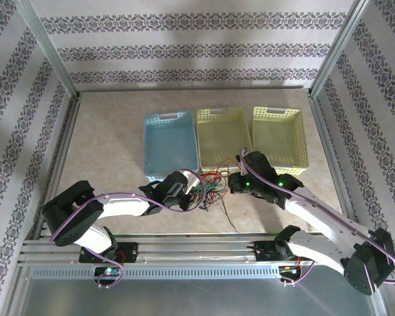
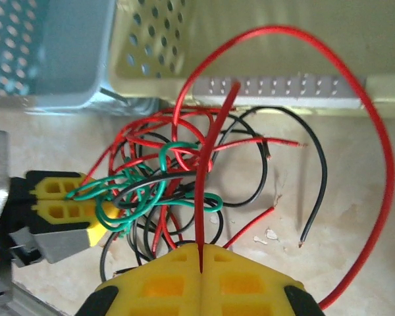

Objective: Untangle the cables

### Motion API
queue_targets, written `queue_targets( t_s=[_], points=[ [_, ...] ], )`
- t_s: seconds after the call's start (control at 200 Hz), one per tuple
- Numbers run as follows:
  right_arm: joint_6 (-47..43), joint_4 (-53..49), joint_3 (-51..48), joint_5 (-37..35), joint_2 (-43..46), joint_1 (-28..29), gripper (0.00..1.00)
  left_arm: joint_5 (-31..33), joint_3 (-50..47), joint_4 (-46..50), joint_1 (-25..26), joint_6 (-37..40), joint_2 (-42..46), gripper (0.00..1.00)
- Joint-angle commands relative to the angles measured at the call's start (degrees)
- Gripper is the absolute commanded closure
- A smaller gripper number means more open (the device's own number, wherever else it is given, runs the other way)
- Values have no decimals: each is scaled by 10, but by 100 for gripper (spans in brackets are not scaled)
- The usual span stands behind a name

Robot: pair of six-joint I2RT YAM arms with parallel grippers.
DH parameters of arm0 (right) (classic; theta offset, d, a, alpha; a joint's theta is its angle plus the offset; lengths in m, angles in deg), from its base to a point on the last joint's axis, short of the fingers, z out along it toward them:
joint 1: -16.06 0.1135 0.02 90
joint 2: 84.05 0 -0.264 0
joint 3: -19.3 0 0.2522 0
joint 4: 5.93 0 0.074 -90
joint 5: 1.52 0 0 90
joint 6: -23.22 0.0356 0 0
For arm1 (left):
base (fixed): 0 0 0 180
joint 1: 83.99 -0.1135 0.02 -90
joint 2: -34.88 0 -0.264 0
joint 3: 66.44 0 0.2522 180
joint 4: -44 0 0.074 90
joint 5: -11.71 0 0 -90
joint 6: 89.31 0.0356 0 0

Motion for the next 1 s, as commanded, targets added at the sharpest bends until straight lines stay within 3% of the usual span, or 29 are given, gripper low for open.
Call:
queue_targets(
  t_s=[0.0, 0.05, 0.095, 0.365, 0.69, 0.865, 0.995],
  points=[
    [-17, 0, 1, 5, -22, 5, 64, -6, 14, 15, 1, 7, -7, 100],
    [-20, 1, 7, 0, -28, 5, 54, -4, 15, 18, 3, 10, -8, 100],
    [-20, 3, 13, -9, -28, 5, 50, 0, 16, 21, 5, 12, -8, 100],
    [-10, 53, 38, -19, -43, 5, 48, 16, 21, 28, 20, 23, -14, 100],
    [5, 110, 85, 2, -152, 4, 59, 20, 26, 26, 29, 23, -16, 100],
    [3, 113, 79, -11, -168, 5, 63, 23, 27, 26, 32, 23, -12, 100],
    [5, 128, 77, -13, -180, 4, 81, 18, 26, 21, 33, 23, -12, 100]
  ],
)
